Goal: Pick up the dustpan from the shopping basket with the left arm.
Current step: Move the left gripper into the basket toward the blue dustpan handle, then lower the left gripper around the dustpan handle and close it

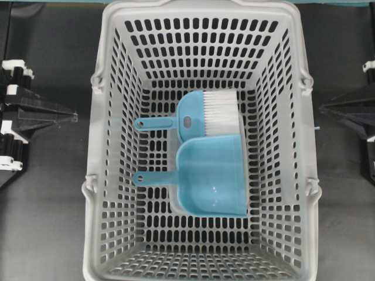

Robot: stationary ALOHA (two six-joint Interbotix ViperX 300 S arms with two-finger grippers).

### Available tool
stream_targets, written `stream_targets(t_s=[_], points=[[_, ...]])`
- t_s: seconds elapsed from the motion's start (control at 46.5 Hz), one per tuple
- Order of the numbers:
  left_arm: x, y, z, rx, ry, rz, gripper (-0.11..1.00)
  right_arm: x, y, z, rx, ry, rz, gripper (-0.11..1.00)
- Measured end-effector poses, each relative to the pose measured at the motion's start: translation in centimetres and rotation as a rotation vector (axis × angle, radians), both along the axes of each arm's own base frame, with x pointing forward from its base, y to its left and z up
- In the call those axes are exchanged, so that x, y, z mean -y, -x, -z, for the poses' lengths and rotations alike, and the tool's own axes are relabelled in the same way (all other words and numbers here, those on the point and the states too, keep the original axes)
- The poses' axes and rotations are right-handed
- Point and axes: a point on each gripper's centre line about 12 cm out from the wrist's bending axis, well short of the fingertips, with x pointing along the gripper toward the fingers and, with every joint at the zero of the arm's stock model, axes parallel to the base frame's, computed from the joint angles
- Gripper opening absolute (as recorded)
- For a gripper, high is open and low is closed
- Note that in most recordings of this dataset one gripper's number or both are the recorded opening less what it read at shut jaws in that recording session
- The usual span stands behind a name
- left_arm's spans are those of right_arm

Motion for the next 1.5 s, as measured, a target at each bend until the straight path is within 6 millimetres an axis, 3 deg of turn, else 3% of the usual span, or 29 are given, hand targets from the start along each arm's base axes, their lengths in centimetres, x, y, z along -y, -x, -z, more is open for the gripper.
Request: stream_targets(t_s=[0.086,0.451,0.752,0.859,1.053,1.139,1.246,1.418,1.504], points=[[0.1,-0.3,-0.5,-0.031,-0.004,0.004,0.00,0.0,0.0,0.1,-0.005,-0.002,0.000,0.00],[0.5,-4.5,-5.3,-0.348,-0.015,0.015,0.00,0.1,-0.3,-0.2,-0.143,-0.005,0.003,0.00],[1.3,-8.9,-6.6,-0.617,-0.037,0.031,0.00,0.1,-0.3,0.4,-0.206,-0.007,0.002,0.01],[1.6,-10.6,-6.0,-0.681,-0.041,0.036,0.00,0.1,-0.3,0.4,-0.209,-0.005,0.002,0.20],[1.8,-13.0,-5.2,-0.764,-0.046,0.039,0.00,0.1,-0.3,0.4,-0.215,-0.005,0.002,0.73],[1.9,-13.7,-4.8,-0.816,-0.048,0.038,0.02,0.1,-0.3,0.5,-0.218,-0.007,0.002,0.81],[2.0,-14.7,-4.0,-0.888,-0.036,0.030,0.22,0.1,-0.2,0.5,-0.215,-0.005,0.002,0.78],[3.0,-16.6,-1.8,-1.015,-0.052,0.046,0.75,0.1,-0.2,0.4,-0.210,-0.005,0.002,0.77],[3.7,-17.7,-0.8,-1.050,-0.056,0.058,0.89,0.1,-0.1,0.3,-0.207,-0.005,0.002,0.77]])
